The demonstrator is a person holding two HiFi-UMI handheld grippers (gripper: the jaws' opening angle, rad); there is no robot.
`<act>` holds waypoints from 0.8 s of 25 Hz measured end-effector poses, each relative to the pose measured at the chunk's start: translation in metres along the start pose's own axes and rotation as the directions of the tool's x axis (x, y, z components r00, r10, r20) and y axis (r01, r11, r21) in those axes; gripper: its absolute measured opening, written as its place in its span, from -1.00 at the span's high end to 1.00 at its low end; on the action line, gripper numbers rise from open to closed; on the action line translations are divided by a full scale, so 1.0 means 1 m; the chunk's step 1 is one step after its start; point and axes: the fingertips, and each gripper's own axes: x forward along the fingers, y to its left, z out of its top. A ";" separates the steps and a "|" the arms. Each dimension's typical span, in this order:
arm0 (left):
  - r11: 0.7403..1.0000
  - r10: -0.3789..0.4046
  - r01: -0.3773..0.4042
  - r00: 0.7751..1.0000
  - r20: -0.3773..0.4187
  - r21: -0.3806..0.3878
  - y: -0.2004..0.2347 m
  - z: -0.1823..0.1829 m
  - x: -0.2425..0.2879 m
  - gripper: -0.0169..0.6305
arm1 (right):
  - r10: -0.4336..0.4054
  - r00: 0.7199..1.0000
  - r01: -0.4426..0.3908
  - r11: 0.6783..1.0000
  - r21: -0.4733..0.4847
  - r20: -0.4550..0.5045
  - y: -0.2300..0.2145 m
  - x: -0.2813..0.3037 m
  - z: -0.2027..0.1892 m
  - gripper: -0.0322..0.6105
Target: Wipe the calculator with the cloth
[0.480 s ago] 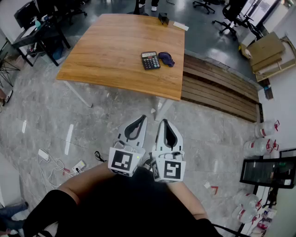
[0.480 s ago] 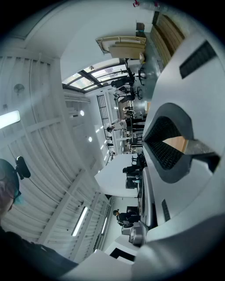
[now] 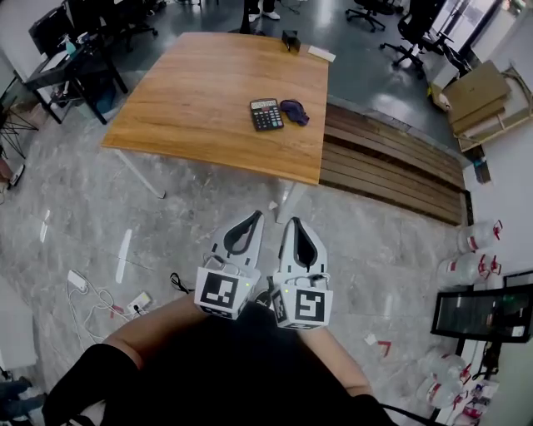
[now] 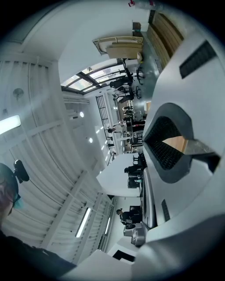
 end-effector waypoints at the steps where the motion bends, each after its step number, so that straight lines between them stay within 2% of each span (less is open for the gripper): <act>1: 1.000 0.006 -0.006 1.000 0.005 0.002 -0.003 0.001 0.000 0.93 | 0.009 1.000 -0.009 1.000 0.001 0.005 -0.002 -0.002 0.002 0.85; 7: 0.999 0.049 -0.049 0.999 0.016 -0.005 -0.020 -0.002 0.003 0.93 | 0.082 0.996 -0.081 0.997 -0.007 0.039 -0.013 -0.013 0.008 0.85; 10: 0.999 0.050 -0.050 0.999 -0.002 0.017 -0.025 -0.006 0.009 0.93 | 0.072 0.997 -0.071 0.997 -0.006 0.034 -0.024 -0.010 0.007 0.85; 15: 0.997 0.077 -0.077 0.997 -0.013 -0.001 -0.022 -0.007 0.031 0.93 | 0.094 0.994 -0.096 0.995 0.041 0.055 -0.040 0.005 0.007 0.85; 20: 0.996 0.084 -0.085 0.995 -0.046 -0.019 -0.003 -0.022 0.069 0.93 | 0.080 0.997 -0.080 0.995 0.061 -0.002 -0.060 0.045 -0.014 0.85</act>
